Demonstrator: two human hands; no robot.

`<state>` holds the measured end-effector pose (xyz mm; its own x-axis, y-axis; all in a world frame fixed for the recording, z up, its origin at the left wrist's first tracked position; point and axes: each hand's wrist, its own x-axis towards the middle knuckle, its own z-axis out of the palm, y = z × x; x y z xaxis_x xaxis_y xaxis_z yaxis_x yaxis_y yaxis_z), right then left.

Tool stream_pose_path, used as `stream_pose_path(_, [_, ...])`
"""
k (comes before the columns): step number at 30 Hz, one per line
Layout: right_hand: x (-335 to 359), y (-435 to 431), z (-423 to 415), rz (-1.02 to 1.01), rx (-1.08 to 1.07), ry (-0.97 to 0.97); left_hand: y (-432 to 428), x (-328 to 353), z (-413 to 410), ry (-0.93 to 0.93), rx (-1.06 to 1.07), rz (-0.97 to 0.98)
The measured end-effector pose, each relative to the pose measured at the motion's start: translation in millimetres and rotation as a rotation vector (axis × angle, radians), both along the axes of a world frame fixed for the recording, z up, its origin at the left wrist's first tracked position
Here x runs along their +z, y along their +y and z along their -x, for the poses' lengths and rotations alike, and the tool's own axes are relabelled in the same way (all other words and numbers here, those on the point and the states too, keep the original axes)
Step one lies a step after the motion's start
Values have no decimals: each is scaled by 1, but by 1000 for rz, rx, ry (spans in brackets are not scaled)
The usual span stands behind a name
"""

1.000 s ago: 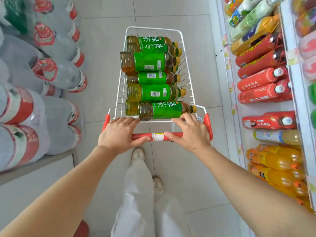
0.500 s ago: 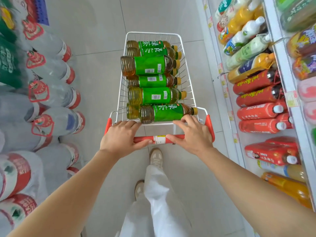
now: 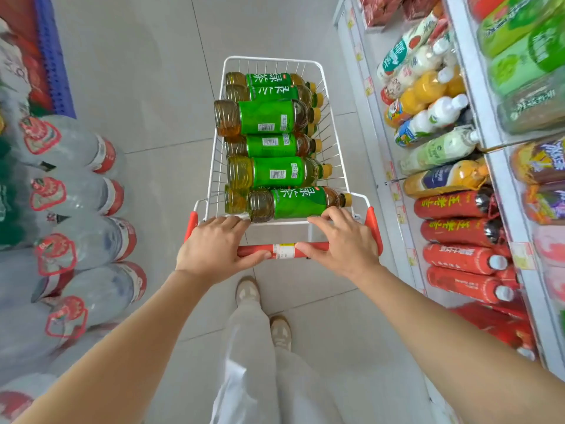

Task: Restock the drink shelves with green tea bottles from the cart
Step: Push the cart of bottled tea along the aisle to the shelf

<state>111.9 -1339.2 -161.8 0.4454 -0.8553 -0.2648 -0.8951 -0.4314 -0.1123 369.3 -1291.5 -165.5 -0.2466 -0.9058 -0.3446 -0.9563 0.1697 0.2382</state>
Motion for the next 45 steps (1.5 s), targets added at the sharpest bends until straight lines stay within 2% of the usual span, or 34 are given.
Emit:
stream_pose_path(18, [3, -241, -50, 21, -117, 9, -265, -3, -53, -5, -85, 77])
stream_pose_path(27, [3, -335, -73, 22, -222, 23, -382, -4, -77, 2, -190, 146])
stream_pose_path(36, [-1, -365, -92, 34, -387, -4, -445, -4, -92, -10, -320, 189])
stream_pose_path(45, [-4, -311, -99, 121, -574, -55, -444, -4, -89, -7, -507, 164])
